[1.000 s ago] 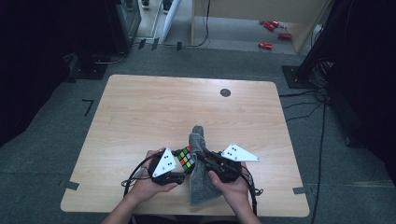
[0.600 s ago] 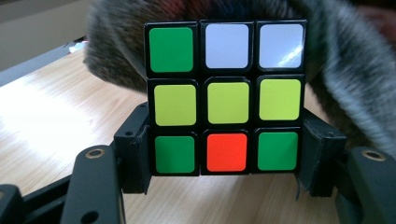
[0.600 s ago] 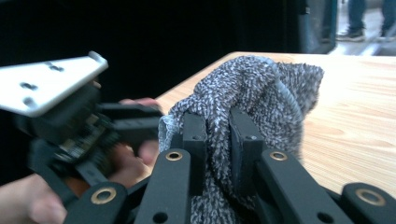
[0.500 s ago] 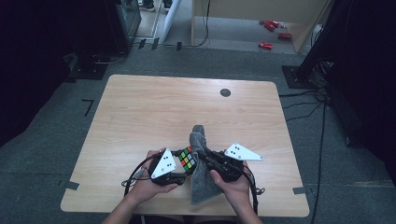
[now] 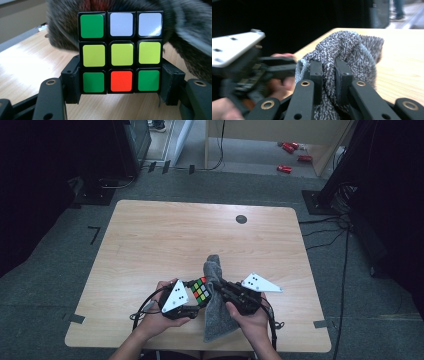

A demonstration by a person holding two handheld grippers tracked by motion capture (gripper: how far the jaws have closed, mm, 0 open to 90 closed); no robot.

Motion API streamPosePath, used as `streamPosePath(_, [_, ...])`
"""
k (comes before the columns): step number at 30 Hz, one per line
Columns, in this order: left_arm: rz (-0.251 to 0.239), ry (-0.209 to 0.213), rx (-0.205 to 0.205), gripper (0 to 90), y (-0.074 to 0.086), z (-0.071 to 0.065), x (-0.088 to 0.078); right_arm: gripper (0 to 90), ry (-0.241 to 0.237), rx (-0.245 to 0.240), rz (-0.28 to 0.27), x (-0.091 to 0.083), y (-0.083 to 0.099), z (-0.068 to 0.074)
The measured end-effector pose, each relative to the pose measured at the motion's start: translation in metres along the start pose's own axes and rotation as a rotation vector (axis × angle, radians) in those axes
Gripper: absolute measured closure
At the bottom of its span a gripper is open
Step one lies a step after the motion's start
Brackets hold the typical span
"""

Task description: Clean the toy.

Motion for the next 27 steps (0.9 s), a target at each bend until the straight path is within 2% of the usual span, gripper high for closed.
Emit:
streamPosePath(2, [-0.005,-0.003,-0.016,34.8,0.000,0.004,-0.002,80.2,0.028,0.015,0.009,-0.002,0.003,-0.011])
streamPosePath(4, [-0.005,-0.002,-0.021,34.8,0.001,0.005,-0.001,80.2,0.014,0.041,0.013,-0.003,0.004,-0.011])
streamPosePath(6, [0.005,0.007,-0.025,34.8,0.004,0.002,0.003,80.1,-0.011,0.026,0.010,-0.002,0.002,-0.001])
streamPosePath(8, [0.015,0.014,-0.010,34.8,0.005,-0.003,0.006,80.0,-0.061,0.002,0.010,0.000,-0.001,0.015])
streamPosePath(10, [0.013,0.019,-0.002,34.7,0.004,-0.006,0.008,80.0,-0.064,-0.023,0.013,0.000,-0.003,0.021])
streamPosePath(11, [0.013,0.018,0.001,34.8,0.003,-0.006,0.007,80.0,-0.054,-0.034,0.011,0.000,-0.003,0.020])
streamPosePath(13, [0.003,0.014,-0.010,34.8,0.001,-0.002,0.004,80.1,-0.034,-0.011,0.001,-0.001,-0.003,0.011])
streamPosePath(14, [0.000,0.013,-0.019,34.8,0.001,0.000,0.003,80.1,0.009,0.001,0.008,-0.001,0.000,0.000])
streamPosePath(15, [-0.004,0.007,-0.028,34.8,0.001,0.003,0.001,80.2,0.032,0.004,0.013,-0.002,0.002,-0.006])
streamPosePath(17, [-0.008,0.003,-0.039,34.8,0.000,0.007,0.000,80.1,0.038,0.041,0.024,-0.004,0.005,-0.013])
streamPosePath(20, [-0.011,0.007,-0.042,34.8,0.001,0.005,0.001,79.9,0.026,0.025,0.022,-0.004,0.003,-0.006])
streamPosePath(25, [0.014,0.017,-0.016,34.8,0.005,-0.003,0.007,79.1,-0.039,-0.001,0.016,-0.001,0.000,0.016])
streamPosePath(27, [0.014,0.013,-0.008,34.8,0.004,-0.003,0.007,79.2,-0.027,-0.015,0.014,0.000,0.000,0.015])
Point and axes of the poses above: each handheld gripper's, and its own axes: x roughly forward along the jaws, y roughly out of its underside, z roughly to its left, the point moved 10 cm from there along x, roughly forward along the jaws, and after that the axes turned 7 degrees about -z, right-handed, at the moved point
